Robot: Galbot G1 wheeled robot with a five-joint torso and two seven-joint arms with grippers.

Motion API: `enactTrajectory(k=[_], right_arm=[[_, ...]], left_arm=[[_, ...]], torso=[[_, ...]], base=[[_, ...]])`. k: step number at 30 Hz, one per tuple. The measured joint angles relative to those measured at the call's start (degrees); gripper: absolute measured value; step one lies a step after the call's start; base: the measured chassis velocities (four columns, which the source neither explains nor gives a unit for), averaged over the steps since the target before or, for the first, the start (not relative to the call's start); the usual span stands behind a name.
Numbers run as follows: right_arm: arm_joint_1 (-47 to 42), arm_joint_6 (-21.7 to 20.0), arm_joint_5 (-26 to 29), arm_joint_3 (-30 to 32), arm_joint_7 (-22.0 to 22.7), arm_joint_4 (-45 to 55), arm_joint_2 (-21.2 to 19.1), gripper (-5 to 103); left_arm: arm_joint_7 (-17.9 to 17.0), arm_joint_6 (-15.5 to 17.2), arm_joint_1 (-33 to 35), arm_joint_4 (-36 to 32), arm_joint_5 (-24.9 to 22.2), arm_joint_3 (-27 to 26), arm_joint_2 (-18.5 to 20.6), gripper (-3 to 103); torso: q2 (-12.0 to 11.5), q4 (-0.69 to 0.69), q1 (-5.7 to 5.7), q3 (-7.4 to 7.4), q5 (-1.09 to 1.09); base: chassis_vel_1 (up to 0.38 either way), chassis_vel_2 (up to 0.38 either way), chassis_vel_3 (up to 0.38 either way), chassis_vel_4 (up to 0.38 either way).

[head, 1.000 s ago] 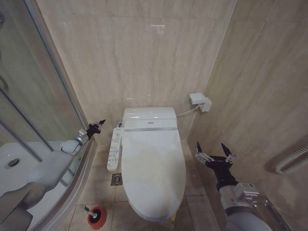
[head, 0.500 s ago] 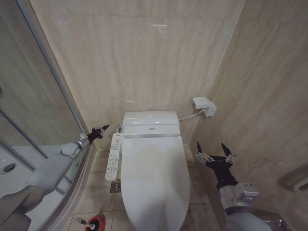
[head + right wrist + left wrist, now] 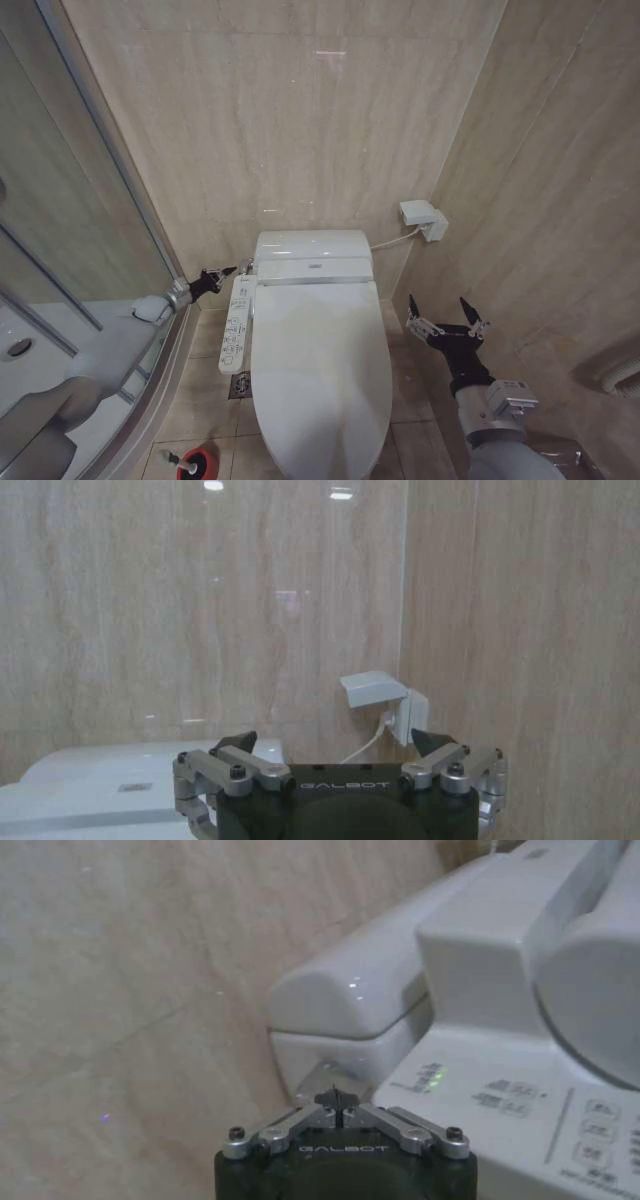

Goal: Open the toilet lid, clean the toilet bowl with a toilet brush, close the toilet lid, and flush.

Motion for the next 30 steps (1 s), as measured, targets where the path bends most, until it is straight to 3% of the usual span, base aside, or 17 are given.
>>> enactTrajectory(k=[8, 9, 10, 16, 26, 27, 30], right_arm=[[0.0, 0.0, 0.0, 0.0, 0.0, 0.0, 0.0, 100], [0.0, 0.0, 0.0, 0.0, 0.0, 0.0, 0.0, 100], [0.0, 0.0, 0.0, 0.0, 0.0, 0.0, 0.0, 100], [0.0, 0.0, 0.0, 0.0, 0.0, 0.0, 0.0, 100], [0.0, 0.0, 0.0, 0.0, 0.0, 0.0, 0.0, 100], [0.0, 0.0, 0.0, 0.0, 0.0, 0.0, 0.0, 100], [0.0, 0.0, 0.0, 0.0, 0.0, 0.0, 0.0, 100]], left_arm=[[0.1, 0.0, 0.0, 1.8, 0.6, 0.5, -0.6, 0], [0.0, -0.1, 0.0, 2.8, 0.9, 0.4, -0.8, 0], [0.0, -0.1, 0.0, 3.5, 1.0, 0.3, -0.9, 0], [0.2, -0.4, -0.4, 4.9, 1.1, -0.1, -1.7, 0], [-0.2, -0.4, -0.9, 3.3, 2.3, -2.1, -2.1, 0], [-0.2, -0.4, -1.1, 2.5, 2.8, -2.7, -1.9, 0], [-0.2, -0.4, -0.9, 2.0, 3.3, -3.7, -1.3, 0]], torso=[[0.0, -0.01, -0.01, -0.02, 0.04], [0.0, 0.05, 0.00, 0.01, -0.04], [0.0, 0.00, 0.01, 0.01, -0.05], [0.0, 0.00, 0.00, 0.01, -0.03], [0.0, 0.05, 0.01, 0.01, -0.01], [0.0, -0.05, 0.00, -0.01, 0.01], [0.0, -0.06, -0.01, -0.01, 0.03]], base=[[0.000, 0.000, 0.000, 0.000], [0.000, 0.000, 0.000, 0.000], [0.000, 0.000, 0.000, 0.000], [0.000, 0.000, 0.000, 0.000], [0.000, 0.000, 0.000, 0.000], [0.000, 0.000, 0.000, 0.000], [0.000, 0.000, 0.000, 0.000]])
